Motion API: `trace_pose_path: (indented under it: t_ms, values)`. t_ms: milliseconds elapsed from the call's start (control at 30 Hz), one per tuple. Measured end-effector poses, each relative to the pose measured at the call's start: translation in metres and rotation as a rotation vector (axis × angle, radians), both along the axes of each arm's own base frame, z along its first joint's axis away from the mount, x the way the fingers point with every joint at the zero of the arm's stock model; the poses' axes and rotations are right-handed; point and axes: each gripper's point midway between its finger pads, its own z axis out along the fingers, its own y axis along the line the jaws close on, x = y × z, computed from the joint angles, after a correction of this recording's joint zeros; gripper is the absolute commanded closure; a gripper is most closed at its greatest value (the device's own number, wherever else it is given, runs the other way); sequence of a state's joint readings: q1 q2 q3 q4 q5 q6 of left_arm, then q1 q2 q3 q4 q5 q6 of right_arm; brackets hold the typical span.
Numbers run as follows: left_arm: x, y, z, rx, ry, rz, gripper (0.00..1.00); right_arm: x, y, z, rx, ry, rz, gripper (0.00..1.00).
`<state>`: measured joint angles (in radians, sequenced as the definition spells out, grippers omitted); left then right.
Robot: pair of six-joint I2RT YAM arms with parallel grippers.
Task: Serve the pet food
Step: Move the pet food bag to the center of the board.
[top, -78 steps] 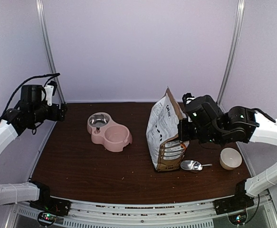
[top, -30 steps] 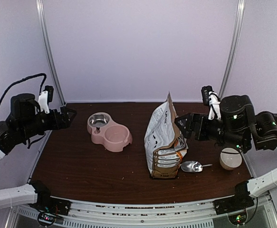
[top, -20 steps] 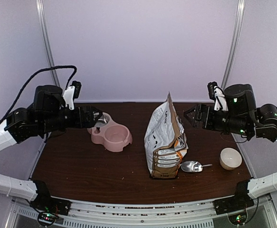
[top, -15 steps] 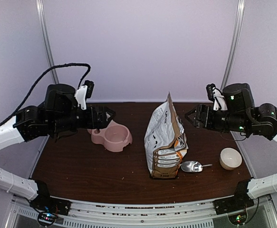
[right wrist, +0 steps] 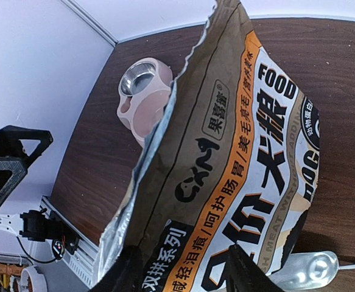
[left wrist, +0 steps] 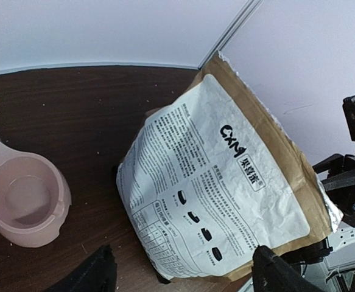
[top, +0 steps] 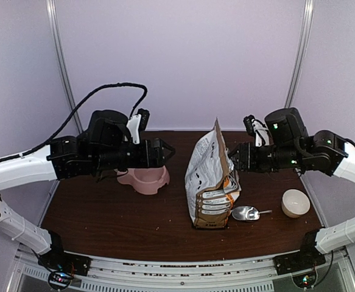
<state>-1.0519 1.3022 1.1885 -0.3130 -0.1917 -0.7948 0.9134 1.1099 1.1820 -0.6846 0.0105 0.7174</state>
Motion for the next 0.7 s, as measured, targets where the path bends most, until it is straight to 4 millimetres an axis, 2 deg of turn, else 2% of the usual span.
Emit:
trace_pose_path:
  t_ms: [233,500,700]
  values:
    - [-0.005,-0.025,0.000,-0.038,0.004,-0.054,0.22,-0.002,-0.002,0.009,0.021,-0.012,0.004,0.63]
    - [-0.018,-0.042,0.012,-0.074,-0.006,-0.095,0.21,-0.011,-0.013,0.047,0.124,-0.074,-0.003,0.77]
    - [-0.022,-0.047,0.014,-0.083,-0.011,-0.108,0.21,-0.018,-0.007,0.049,0.173,-0.059,0.033,0.79]
